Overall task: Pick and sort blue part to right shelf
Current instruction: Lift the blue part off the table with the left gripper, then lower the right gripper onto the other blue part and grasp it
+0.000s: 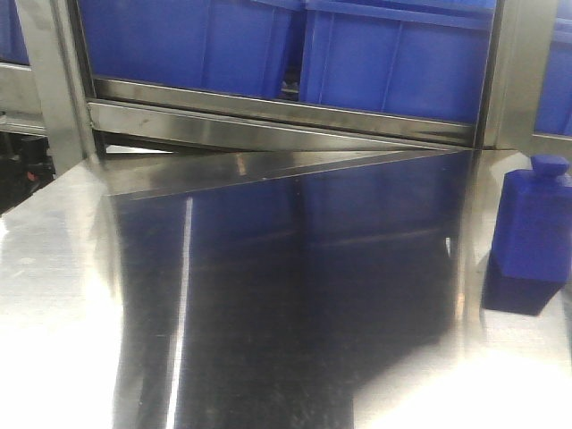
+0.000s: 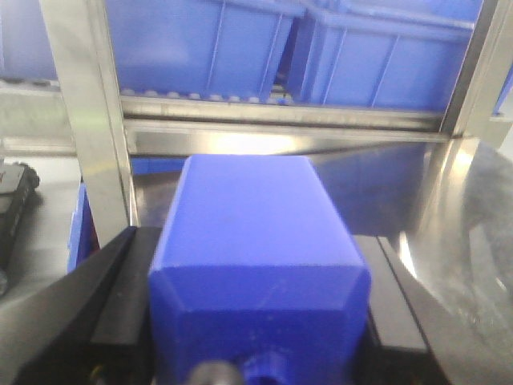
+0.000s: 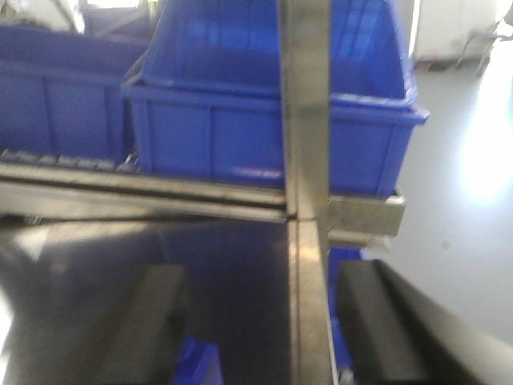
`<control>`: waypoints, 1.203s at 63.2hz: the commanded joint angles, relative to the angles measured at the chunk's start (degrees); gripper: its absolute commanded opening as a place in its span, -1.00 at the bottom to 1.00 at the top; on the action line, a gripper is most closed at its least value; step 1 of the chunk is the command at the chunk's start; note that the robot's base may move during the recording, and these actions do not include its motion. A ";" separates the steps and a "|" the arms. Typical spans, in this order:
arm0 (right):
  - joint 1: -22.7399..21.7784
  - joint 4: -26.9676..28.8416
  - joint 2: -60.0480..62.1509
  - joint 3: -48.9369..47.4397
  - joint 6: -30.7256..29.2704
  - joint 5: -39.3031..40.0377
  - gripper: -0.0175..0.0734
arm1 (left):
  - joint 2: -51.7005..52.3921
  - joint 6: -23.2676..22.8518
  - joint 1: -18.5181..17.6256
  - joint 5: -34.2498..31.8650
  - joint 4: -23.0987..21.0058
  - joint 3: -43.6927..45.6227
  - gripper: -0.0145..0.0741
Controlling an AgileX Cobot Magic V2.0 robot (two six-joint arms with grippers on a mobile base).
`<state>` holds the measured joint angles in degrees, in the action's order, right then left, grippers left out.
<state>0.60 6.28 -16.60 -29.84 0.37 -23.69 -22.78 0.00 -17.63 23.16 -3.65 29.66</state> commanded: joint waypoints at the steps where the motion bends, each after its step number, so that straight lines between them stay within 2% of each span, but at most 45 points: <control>1: 2.50 0.53 -5.93 -6.99 -0.37 -1.85 0.72 | -0.24 0.00 -0.46 -5.93 0.03 1.66 0.13; 14: 12.78 0.53 -20.93 -18.48 -2.59 -13.48 0.71 | -0.24 0.00 -0.46 -6.58 0.03 1.66 0.13; 20: 15.46 0.53 -27.90 -24.51 -2.45 -18.99 0.71 | -0.24 0.00 -0.46 -6.47 0.03 1.66 0.13; 27: 15.78 0.45 -36.69 -31.18 0.69 -25.52 0.71 | -0.24 0.00 -0.46 -6.47 0.03 1.66 0.13; 32: 15.78 -0.26 -42.72 -35.99 6.21 -29.04 0.71 | -0.34 0.00 -0.46 -6.47 0.03 1.66 0.13; 39: 15.78 -3.69 -49.98 -41.03 15.61 -34.10 0.71 | -0.34 0.00 -0.46 -6.47 0.03 1.66 0.13; 47: 15.78 -7.90 -56.11 -43.53 20.80 -39.24 0.71 | -0.34 0.00 -0.46 -6.47 0.03 1.66 0.13; 76: 15.78 -9.05 -70.32 -43.42 21.61 -38.26 0.71 | -0.34 0.00 -0.46 -6.26 0.03 1.66 0.13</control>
<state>16.37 -1.61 -86.90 -71.24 21.86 -63.58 -22.78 0.00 -17.63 22.37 -3.60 29.66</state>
